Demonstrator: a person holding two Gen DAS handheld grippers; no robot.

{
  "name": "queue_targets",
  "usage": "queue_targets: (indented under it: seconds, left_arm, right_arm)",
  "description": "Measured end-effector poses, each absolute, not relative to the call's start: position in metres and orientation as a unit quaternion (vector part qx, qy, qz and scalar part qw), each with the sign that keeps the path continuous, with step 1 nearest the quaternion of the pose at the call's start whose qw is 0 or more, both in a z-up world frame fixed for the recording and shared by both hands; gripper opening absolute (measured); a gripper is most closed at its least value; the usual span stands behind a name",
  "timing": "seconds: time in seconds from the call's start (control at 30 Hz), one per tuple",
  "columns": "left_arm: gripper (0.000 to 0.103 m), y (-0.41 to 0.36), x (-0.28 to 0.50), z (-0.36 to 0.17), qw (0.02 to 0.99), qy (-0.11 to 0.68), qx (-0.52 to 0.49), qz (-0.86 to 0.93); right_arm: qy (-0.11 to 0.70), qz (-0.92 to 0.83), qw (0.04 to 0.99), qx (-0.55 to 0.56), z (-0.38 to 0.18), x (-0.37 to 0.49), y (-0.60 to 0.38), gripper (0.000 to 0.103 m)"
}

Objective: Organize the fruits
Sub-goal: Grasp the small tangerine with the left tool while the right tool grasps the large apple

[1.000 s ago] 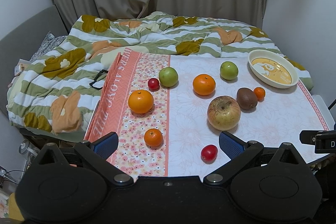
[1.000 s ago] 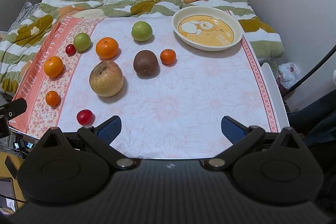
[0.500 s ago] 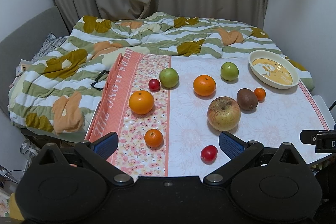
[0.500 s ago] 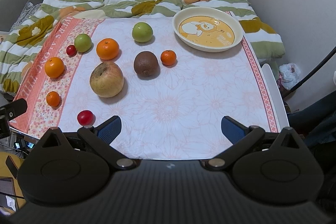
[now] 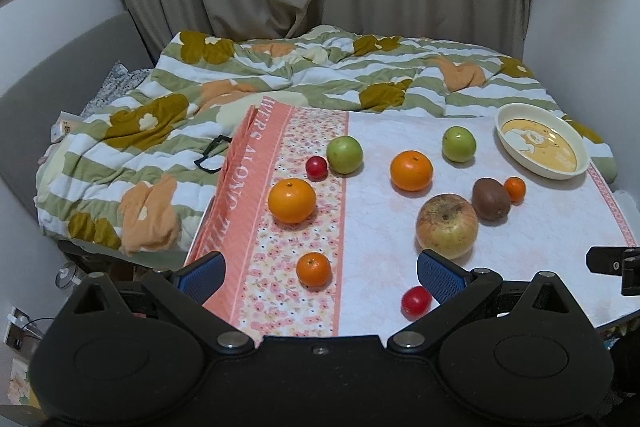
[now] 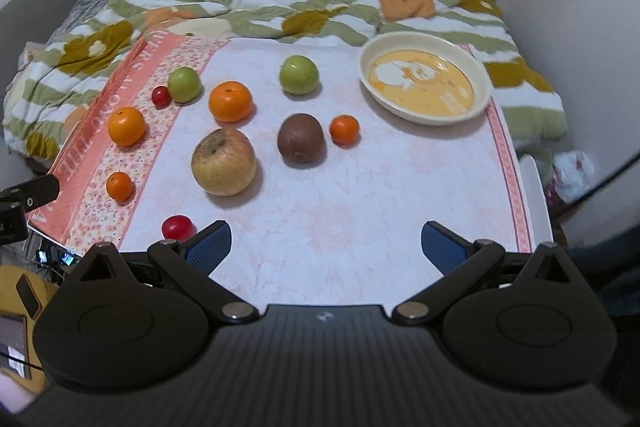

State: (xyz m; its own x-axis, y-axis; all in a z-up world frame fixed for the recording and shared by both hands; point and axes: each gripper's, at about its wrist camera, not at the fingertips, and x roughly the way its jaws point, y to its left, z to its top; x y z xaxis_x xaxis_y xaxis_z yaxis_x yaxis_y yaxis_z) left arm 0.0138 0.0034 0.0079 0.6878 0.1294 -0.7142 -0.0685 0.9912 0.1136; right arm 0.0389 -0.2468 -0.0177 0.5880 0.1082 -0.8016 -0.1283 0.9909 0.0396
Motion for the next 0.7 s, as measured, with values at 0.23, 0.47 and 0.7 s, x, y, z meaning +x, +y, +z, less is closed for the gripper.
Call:
queue_targets:
  seconds: [0.23,0.47,0.7]
  left_arm:
    - [0.103,0.024,0.034,-0.014,0.914,0.401,0.046,0.035]
    - [0.102,0.046,0.057,-0.048,0.906,0.418,0.065,-0.018]
    - [0.092,0.059,0.083,-0.081,0.892,0.44,0.073,-0.072]
  right_arm:
    - [0.452,0.078,0.889,-0.006,-0.034,0.06,-0.229,0.103]
    - [0.446,0.067,0.893,0.003,-0.056,0.079,-0.196,0.103]
    - [0.447,0.059,0.892,0.013,-0.083,0.098,-0.164,0.103]
